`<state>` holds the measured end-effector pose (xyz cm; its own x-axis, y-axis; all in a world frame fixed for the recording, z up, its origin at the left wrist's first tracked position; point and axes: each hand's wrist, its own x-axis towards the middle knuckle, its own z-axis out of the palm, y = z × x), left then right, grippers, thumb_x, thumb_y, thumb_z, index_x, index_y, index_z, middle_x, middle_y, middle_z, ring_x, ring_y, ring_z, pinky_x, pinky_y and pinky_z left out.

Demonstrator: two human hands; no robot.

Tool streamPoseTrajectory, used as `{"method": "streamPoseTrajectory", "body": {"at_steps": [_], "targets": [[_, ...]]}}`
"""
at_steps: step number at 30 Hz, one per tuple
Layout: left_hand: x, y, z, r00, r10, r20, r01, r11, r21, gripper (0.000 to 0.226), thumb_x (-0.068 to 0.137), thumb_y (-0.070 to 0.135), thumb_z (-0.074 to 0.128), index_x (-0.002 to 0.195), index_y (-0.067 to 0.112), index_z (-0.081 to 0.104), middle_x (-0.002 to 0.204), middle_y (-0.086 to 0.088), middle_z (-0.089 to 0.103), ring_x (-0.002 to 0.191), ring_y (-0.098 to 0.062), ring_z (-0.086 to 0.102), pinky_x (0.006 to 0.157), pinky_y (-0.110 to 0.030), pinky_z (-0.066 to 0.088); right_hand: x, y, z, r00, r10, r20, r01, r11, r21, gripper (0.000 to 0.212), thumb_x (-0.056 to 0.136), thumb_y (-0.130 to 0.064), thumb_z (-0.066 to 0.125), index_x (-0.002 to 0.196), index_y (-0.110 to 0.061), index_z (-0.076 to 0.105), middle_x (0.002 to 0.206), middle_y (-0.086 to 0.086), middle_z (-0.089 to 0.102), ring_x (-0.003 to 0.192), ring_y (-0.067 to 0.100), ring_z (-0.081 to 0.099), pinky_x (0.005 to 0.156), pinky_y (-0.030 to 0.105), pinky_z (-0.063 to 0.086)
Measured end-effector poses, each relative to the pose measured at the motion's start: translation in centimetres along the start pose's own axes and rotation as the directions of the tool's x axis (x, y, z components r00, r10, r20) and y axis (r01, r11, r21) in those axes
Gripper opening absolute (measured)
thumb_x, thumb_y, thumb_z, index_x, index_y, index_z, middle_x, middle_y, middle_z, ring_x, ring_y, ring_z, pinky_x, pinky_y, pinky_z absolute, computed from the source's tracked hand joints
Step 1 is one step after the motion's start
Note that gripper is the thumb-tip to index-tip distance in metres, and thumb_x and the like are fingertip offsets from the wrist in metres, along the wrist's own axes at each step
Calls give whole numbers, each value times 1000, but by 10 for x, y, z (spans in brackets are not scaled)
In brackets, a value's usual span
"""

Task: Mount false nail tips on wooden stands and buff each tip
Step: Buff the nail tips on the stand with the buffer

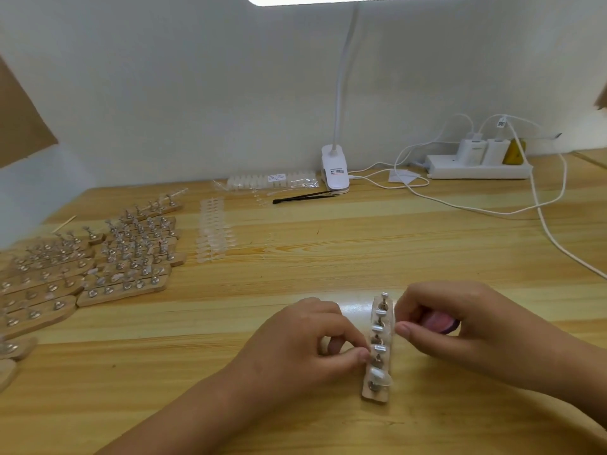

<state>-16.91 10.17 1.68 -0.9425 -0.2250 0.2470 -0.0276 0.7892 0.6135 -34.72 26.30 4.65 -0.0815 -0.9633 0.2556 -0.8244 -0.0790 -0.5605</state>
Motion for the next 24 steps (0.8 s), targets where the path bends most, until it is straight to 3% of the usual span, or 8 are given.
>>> {"method": "streamPoseTrajectory", "body": {"at_steps": [3, 6, 10, 15, 17, 20, 22, 24], "targets": [[-2, 2, -12, 995, 61, 75, -63, 998, 18, 6, 84, 32, 69, 88, 30, 74, 70, 10, 50, 74, -3, 48, 65, -10, 31, -1, 5, -6, 994, 95, 47, -94, 995, -19, 26, 84, -67, 48, 96, -44, 54, 77, -18, 64, 69, 7, 61, 59, 19, 46], [-3, 7, -16, 978, 76, 196, -73, 997, -22, 11, 84, 31, 72, 95, 29, 72, 75, 7, 52, 75, -4, 47, 66, -8, 31, -3, 12, -3, 954, 223, 202, -165, 949, -268, 34, 80, -73, 42, 109, -60, 31, 94, -35, 55, 81, -8, 56, 65, 17, 45], [-3, 12, -8, 976, 13, 219, -4, 999, -42, 23, 80, 44, 74, 98, 33, 66, 77, 10, 55, 73, -3, 48, 64, -17, 37, -4, 18, -3, 948, 278, 157, -225, 930, -289, 41, 81, -71, 38, 117, -60, 22, 98, -36, 52, 84, -8, 54, 69, 18, 45], [-7, 11, 3, 978, 189, 88, -201, 968, 153, 19, 85, 47, 68, 88, 29, 64, 75, 14, 53, 69, 4, 45, 59, -15, 38, 2, 18, -7, 937, 309, -163, -288, 948, 139, 18, 87, -57, 38, 92, -42, 47, 93, -14, 60, 79, 8, 56, 66, 26, 45], [-5, 12, 3, 919, 394, 17, -376, 864, 336, 17, 90, 40, 67, 82, 25, 68, 70, 12, 54, 66, -3, 46, 55, -18, 40, 5, 16, -8, 915, 316, -249, -228, 917, 326, 17, 97, -45, 45, 98, -30, 54, 94, -9, 65, 83, 9, 59, 67, 25, 48], [-2, 11, 4, 792, 608, -58, -513, 713, 479, 18, 91, 27, 67, 76, 19, 71, 70, 7, 59, 61, -13, 49, 56, -20, 41, 8, 15, -8, 894, 350, -278, -172, 844, 508, 31, 89, -43, 43, 101, -22, 62, 94, -7, 68, 82, 9, 62, 61, 19, 49], [-4, 12, 4, 805, 566, -179, -493, 805, 330, 13, 90, 27, 70, 79, 20, 70, 74, 7, 63, 62, -12, 54, 56, -18, 43, 11, 16, -5, 881, 409, -236, -156, 724, 672, 30, 96, -44, 51, 97, -18, 66, 91, -4, 71, 77, 10, 62, 57, 19, 49], [-7, 17, 1, 913, 289, -289, -327, 940, -93, 11, 86, 33, 73, 84, 24, 66, 78, 8, 67, 67, -11, 62, 59, -18, 48, 18, 14, -4, 874, 461, -157, -131, 533, 836, 26, 82, -29, 51, 92, -12, 68, 87, 1, 73, 74, 13, 62, 54, 21, 50]]}}
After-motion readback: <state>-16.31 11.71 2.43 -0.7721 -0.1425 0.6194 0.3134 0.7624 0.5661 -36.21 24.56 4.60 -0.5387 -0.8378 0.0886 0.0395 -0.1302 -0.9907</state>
